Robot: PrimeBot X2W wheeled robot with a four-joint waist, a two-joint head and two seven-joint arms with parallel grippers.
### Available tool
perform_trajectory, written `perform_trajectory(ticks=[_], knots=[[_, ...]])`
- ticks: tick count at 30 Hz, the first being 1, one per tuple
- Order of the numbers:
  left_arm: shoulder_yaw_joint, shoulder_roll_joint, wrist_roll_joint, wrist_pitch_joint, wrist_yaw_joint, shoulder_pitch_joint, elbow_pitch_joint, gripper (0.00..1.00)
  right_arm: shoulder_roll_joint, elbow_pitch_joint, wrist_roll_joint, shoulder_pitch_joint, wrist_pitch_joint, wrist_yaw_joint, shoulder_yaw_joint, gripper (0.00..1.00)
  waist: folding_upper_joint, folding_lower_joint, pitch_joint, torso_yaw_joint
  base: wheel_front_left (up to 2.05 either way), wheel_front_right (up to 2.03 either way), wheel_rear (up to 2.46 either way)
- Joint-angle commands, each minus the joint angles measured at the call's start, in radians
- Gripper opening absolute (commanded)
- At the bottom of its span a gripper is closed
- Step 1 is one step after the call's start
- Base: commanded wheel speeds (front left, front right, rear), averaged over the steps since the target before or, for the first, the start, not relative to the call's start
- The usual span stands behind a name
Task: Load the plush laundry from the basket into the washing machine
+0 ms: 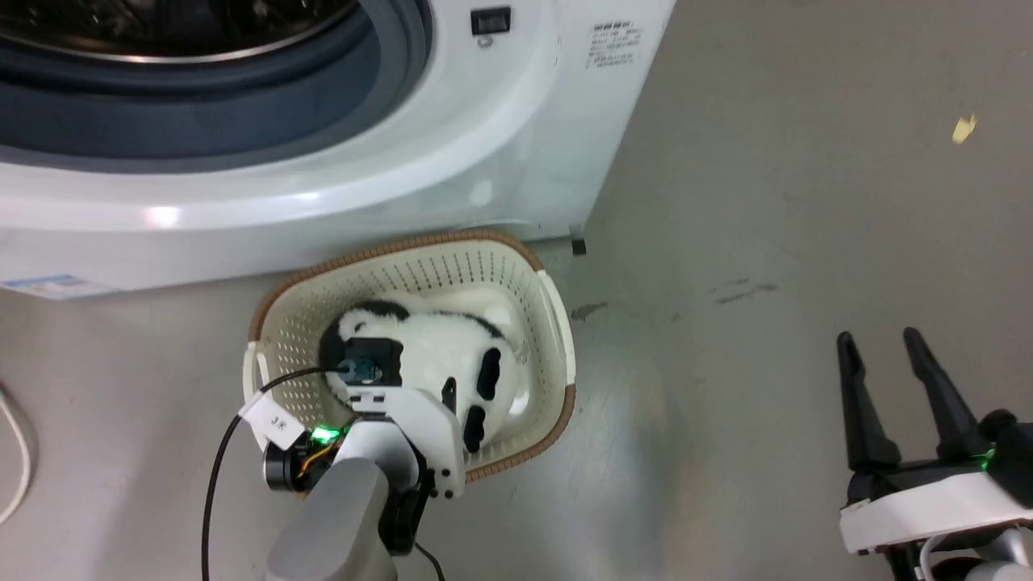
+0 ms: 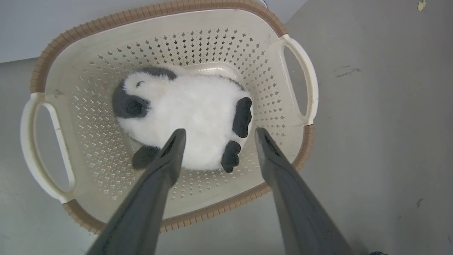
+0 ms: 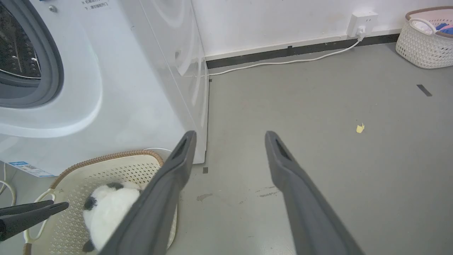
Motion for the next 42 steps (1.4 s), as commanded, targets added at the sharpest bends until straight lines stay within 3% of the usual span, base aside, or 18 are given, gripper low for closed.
perform_trajectory(ticks=[1, 42], knots=[[-0.017, 0.002, -0.015, -0.009, 0.012, -0.039, 0.033, 1.00, 0.000, -0.015, 0.014, -0.012, -0.007, -0.001, -0.010, 1.00, -0.0001, -0.0002, 0.036, 0.000, 0.00, 0.00, 0.00], [-0.231, 0.002, -0.265, -0.218, 0.064, -0.458, 0.474, 1.00, -0.010, -0.124, 0.132, -0.038, -0.045, -0.001, -0.074, 1.00, -0.0001, -0.0002, 0.428, -0.029, 0.00, 0.00, 0.00]])
